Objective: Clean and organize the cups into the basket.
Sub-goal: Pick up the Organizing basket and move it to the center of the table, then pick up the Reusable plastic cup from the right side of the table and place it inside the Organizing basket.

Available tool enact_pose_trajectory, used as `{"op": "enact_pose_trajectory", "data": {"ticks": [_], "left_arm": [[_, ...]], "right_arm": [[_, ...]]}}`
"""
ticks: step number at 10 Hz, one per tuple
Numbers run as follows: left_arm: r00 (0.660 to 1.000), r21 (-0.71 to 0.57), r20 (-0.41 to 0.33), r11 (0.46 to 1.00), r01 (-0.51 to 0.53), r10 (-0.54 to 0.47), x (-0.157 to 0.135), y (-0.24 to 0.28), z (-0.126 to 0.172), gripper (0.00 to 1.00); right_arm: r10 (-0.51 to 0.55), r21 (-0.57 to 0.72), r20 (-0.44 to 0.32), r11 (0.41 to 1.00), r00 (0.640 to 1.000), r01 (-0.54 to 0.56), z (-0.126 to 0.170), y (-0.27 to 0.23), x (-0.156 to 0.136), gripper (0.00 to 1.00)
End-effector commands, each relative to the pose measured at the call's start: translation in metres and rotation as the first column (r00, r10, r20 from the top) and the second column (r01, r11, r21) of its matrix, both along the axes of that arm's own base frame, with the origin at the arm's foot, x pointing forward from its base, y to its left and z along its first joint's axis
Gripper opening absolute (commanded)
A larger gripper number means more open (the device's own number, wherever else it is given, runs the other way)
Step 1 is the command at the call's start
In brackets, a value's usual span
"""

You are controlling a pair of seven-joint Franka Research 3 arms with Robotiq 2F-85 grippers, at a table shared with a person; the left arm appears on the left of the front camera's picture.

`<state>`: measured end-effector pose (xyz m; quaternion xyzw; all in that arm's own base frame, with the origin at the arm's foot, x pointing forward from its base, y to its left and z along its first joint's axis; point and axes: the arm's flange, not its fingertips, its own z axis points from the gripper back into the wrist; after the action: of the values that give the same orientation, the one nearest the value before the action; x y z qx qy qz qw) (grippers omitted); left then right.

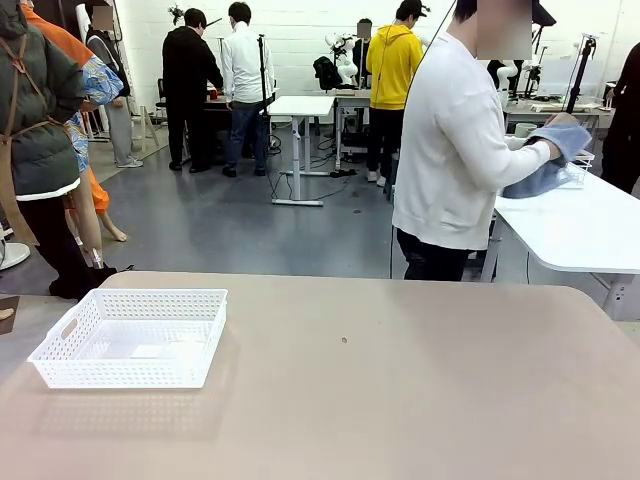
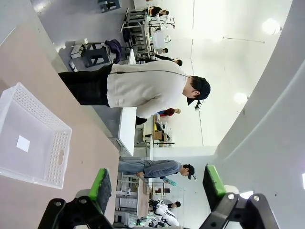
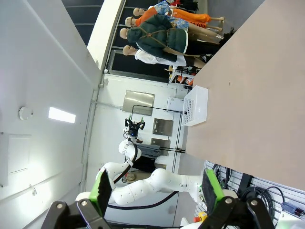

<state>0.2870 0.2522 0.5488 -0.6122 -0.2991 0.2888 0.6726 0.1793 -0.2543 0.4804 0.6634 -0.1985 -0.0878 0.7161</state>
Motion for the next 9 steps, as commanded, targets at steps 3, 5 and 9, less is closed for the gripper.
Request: {"op": "enact_pose_trajectory", "data": {"ticks": [3, 5, 9], "left_arm": [[0.998, 0.031, -0.050, 0.999, 0.024, -0.023, 0.003, 0.001, -0.003, 1.00], [0.985, 0.132, -0.155, 0.987, 0.096, -0.075, 0.005, -0.003, -0.012, 1.00], [0.966, 0.159, -0.182, 0.964, 0.212, -0.183, 0.006, 0.003, -0.015, 1.00]], "right_arm": [[0.002, 0.005, 0.009, 1.000, 1.000, -0.002, 0.002, -0.001, -0.001, 1.00], [0.002, 0.005, 0.009, 1.000, 1.000, -0.002, 0.002, -0.001, -0.001, 1.00], [0.002, 0.005, 0.009, 1.000, 1.000, -0.002, 0.002, -0.001, -0.001, 1.00]]}}
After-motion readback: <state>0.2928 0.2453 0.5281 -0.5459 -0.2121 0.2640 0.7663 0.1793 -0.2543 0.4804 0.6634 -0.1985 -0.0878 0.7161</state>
